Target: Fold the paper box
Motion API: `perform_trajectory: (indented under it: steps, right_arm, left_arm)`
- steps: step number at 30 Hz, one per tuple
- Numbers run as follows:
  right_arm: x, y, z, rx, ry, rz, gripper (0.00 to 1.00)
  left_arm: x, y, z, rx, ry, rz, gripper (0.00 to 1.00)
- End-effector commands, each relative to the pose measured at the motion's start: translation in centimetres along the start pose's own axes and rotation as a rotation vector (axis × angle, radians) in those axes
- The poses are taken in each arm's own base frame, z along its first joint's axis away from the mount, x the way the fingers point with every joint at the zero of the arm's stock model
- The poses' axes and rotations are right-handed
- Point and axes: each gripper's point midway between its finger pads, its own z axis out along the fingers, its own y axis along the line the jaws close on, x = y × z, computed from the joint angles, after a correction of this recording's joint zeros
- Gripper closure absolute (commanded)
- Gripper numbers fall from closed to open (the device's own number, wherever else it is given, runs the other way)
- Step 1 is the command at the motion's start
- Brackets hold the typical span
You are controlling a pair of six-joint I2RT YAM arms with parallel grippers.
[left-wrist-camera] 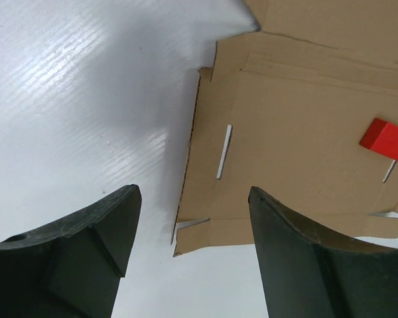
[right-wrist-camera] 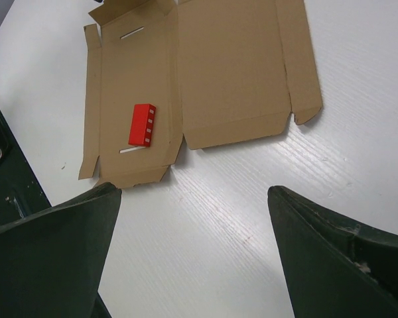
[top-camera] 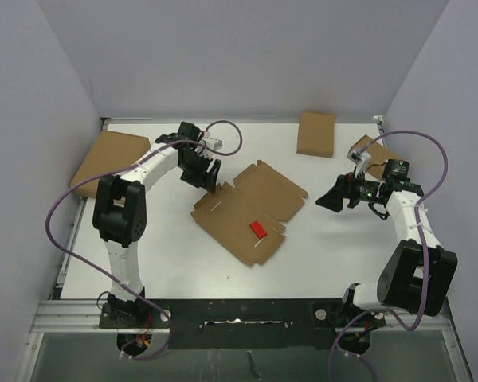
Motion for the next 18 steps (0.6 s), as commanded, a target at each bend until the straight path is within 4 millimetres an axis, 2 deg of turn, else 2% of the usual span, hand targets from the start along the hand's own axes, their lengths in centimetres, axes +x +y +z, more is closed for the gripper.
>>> perform_trajectory:
  steps: [1,5,10,18]
  right_arm:
    - [-0.2,-0.5,-0.2,-0.01,-0.021,-0.016,0.02]
    - [0.1,-1.1,-0.3,-0.006,-0.02,0.009,0.02]
    - [0.1,-1.2,-0.3,-0.015,-0.02,0.02,0.02]
    - [-0.2,-0.4,0.0,-0.047,-0.022,0.015,0.02]
  left_arm:
    - [-0.9,0.9,1.3,0.022,-0.006,0.025,0.39]
    - [-0.8,1.3,2.6,0.032,0.017,0.01,0.53]
    - [-0.4,0.9,3.0,0.046,-0.012,-0.012,0.65]
    - [1.6,-0.1,3.0,0.067,-0.076,-0.097,0.75]
